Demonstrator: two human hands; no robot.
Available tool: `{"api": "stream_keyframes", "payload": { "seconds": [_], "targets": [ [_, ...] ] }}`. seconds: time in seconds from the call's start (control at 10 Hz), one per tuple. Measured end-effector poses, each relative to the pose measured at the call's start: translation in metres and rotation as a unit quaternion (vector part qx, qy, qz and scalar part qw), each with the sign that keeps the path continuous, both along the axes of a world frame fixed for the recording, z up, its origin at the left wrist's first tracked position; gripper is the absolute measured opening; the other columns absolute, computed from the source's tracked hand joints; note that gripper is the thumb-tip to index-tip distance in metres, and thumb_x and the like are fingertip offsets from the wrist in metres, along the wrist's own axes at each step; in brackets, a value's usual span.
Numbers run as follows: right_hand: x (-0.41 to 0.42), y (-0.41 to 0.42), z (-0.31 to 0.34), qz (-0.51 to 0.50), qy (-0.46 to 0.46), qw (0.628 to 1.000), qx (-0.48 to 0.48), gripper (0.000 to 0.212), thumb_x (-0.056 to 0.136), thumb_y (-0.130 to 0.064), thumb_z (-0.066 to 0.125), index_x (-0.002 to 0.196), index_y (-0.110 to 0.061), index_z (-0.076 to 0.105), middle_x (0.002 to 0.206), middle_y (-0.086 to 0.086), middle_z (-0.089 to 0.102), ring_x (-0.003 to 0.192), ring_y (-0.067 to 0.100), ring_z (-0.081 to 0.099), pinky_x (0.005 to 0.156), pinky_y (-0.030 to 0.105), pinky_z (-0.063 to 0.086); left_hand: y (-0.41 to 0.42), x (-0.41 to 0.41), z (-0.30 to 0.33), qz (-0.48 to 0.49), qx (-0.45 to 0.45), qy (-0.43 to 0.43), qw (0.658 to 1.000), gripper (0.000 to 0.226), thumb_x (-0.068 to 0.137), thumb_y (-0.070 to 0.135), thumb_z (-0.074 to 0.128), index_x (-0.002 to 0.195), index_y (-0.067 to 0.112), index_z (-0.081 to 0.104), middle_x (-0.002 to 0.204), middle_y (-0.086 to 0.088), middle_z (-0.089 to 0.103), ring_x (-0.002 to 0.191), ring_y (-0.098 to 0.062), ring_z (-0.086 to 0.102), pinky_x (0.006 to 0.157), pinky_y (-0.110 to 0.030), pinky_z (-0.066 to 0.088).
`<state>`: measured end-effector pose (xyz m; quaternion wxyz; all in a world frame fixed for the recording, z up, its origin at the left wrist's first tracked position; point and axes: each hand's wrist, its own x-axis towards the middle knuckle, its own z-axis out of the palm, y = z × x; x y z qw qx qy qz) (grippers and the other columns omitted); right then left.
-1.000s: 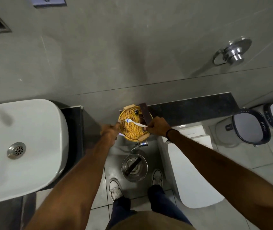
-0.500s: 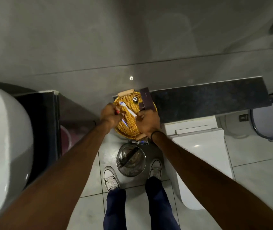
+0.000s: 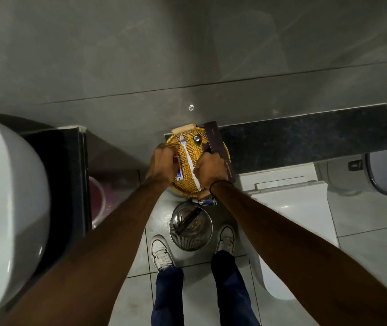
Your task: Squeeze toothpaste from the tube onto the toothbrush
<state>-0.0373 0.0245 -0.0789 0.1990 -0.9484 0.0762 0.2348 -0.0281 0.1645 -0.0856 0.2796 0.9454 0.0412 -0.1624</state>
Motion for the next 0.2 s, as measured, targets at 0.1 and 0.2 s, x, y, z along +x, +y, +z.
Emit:
{"api": "stream_keyframes", "payload": {
  "seconds": [0.1, 0.2],
  "targets": [
    [-0.002, -0.003, 0.009, 0.003, -0.014, 1.000, 0.004, 0.025, 0.093, -0.023, 0.070, 0.112, -0.005, 0.072, 0.112, 0.014, 0.075, 0.103, 0.031, 0.073, 0.092, 0.044, 0.062, 0.006, -0.008, 0.016, -0.038, 0.008, -0.030, 0.999, 0.027, 0.094, 0.001, 0.061, 0.120, -0.003, 0.068, 0.127, -0.023, 0.063, 0.110, -0.036, 0.067, 0.090, -0.030, 0.052],
    [0.000, -0.011, 0.034, -0.015, -0.057, 0.996, 0.060, 0.018, 0.091, -0.021, 0.070, 0.089, -0.004, 0.078, 0.096, 0.014, 0.079, 0.091, 0.028, 0.074, 0.087, 0.044, 0.062, 0.016, -0.014, 0.047, -0.110, 0.077, -0.119, 0.984, 0.036, 0.094, 0.006, 0.058, 0.130, 0.001, 0.063, 0.132, -0.018, 0.064, 0.115, -0.035, 0.063, 0.094, -0.043, 0.055]
  ]
}}
